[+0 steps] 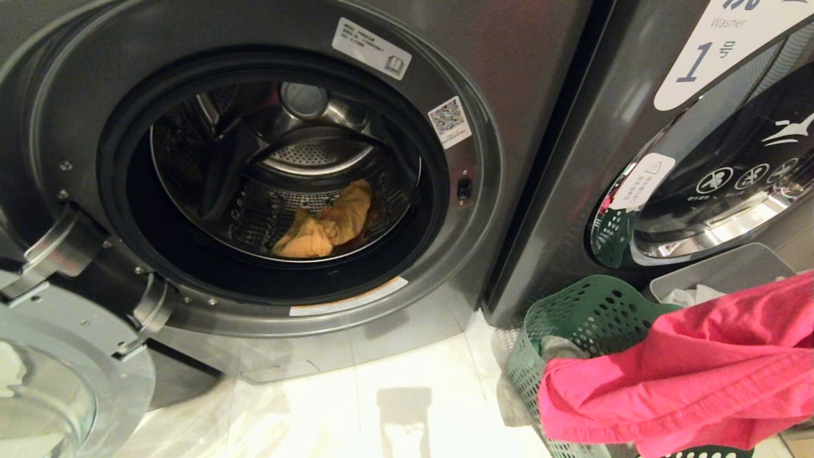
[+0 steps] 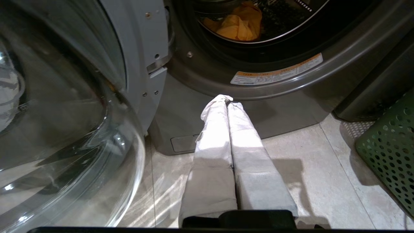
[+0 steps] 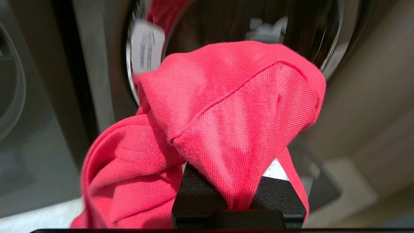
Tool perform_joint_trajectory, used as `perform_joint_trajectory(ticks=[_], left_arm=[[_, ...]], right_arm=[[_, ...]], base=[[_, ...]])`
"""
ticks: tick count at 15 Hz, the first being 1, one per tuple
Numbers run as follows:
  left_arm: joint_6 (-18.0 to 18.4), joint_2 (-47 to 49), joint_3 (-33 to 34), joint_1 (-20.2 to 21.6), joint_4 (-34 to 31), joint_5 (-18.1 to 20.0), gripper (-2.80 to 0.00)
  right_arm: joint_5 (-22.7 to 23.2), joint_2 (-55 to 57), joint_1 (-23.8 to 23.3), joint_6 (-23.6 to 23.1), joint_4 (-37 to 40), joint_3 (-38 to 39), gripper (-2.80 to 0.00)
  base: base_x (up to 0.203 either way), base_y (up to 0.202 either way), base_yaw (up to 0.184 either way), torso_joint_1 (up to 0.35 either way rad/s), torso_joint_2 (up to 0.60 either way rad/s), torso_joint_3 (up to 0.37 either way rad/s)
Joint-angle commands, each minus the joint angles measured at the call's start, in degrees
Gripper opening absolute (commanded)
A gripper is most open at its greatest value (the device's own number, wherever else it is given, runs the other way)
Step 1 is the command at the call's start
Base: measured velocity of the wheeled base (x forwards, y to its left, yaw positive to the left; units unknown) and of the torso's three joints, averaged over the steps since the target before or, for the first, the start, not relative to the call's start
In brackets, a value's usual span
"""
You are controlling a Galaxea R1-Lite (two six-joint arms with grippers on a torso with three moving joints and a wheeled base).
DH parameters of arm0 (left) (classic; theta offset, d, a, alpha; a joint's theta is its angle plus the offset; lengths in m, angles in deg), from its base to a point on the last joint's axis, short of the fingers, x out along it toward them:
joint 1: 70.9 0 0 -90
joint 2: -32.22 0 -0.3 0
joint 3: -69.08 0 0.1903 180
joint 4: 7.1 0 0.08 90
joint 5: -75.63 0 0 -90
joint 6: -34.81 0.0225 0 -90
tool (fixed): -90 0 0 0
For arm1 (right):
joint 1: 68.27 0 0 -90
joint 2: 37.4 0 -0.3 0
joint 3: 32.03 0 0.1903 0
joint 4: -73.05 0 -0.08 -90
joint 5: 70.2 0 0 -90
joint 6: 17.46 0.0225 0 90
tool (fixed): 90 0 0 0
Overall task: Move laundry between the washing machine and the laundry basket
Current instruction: Pick a cloth and place it into the basket
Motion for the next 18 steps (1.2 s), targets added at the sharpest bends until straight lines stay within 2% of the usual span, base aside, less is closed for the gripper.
perform_joint_trajectory(ticks=[1,3,7,8,9,11,15,18], left_arm=[[0.0,0.07,2.29,0.01,0.07,-0.01,-2.8],[-0.09,0.07,2.29,0.01,0.07,-0.01,-2.8],[-0.09,0.07,2.29,0.01,0.07,-0.01,-2.8],[-0.03,0.07,2.29,0.01,0.07,-0.01,-2.8],[0.0,0.07,2.29,0.01,0.07,-0.01,-2.8],[-0.06,0.07,2.29,0.01,0.07,-0.01,-2.8],[-0.09,0.07,2.29,0.01,0.07,-0.01,-2.8],[-0.09,0.07,2.29,0.01,0.07,-0.01,-2.8]], right_arm=[[-2.27,5.81,-0.05,6.68,0.05,3.38,-2.8],[-2.53,9.78,0.0,12.66,0.54,6.1,-2.8],[-2.58,20.96,0.1,26.4,5.97,6.58,-2.8],[-2.62,23.53,0.05,29.41,6.08,5.65,-2.8],[-2.76,24.39,-0.24,30.22,5.62,2.64,-2.8],[-2.84,24.59,-1.48,28.09,4.61,-5.63,-2.8],[-2.7,24.91,-2.94,15.12,3.98,-22.28,-2.8],[-2.42,24.98,-3.41,7.94,4.09,-30.54,-2.8]], base=[[0.0,0.0,0.0,0.0,0.0,0.0],[0.0,0.0,0.0,0.0,0.0,0.0],[0.0,0.0,0.0,0.0,0.0,0.0],[0.0,0.0,0.0,0.0,0.0,0.0],[0.0,0.0,0.0,0.0,0.0,0.0],[0.0,0.0,0.0,0.0,0.0,0.0],[0.0,0.0,0.0,0.0,0.0,0.0],[0.0,0.0,0.0,0.0,0.0,0.0]])
